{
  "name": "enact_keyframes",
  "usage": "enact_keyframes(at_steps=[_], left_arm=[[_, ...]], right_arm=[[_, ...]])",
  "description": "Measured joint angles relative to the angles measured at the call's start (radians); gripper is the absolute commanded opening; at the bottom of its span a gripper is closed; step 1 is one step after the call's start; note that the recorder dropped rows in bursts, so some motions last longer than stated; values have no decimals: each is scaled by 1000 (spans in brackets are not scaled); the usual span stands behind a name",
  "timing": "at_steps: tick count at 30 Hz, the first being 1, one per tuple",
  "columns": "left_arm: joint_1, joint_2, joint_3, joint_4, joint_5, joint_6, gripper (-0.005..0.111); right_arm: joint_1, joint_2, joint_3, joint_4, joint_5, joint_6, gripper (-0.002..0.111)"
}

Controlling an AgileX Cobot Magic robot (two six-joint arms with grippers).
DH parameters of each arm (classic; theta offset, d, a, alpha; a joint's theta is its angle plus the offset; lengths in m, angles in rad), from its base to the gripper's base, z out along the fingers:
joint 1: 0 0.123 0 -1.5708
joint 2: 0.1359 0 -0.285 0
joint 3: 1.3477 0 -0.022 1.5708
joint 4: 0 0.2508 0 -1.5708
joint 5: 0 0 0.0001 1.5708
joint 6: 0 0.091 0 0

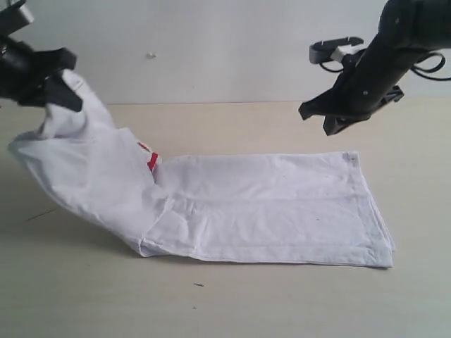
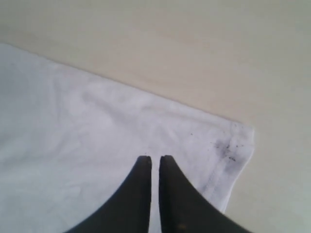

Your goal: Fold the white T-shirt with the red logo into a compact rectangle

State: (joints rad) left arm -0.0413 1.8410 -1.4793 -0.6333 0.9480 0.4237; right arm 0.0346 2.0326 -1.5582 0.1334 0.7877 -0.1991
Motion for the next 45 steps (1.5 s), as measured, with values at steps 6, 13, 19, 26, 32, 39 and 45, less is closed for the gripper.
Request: enact_keyframes(at_steps=[6, 13, 19, 26, 32, 39, 45], left_arm=[[-280, 14, -115, 0, -18, -89, 0], [-541, 162, -267, -2, -162, -142, 0], [-684, 386, -442, -4, -186, -120, 33], [-776, 500, -556, 102, -162, -129, 64], [-737, 435, -625, 455, -59, -346, 60], [-619, 311, -631, 561, 99, -380, 59], [-538, 228, -582, 570, 149, -382, 59]], right_arm=[[-67, -131, -106, 18, 100, 34, 5], [-170, -258, -175, 28, 245, 44, 5], [-174, -301, -179, 101, 286, 41, 5], [-174, -299, -173, 139, 294, 21, 6], [-174, -246, -100, 149, 293, -9, 29], [-174, -154, 24, 155, 289, -18, 44], [-174, -75, 156, 155, 237, -41, 44]])
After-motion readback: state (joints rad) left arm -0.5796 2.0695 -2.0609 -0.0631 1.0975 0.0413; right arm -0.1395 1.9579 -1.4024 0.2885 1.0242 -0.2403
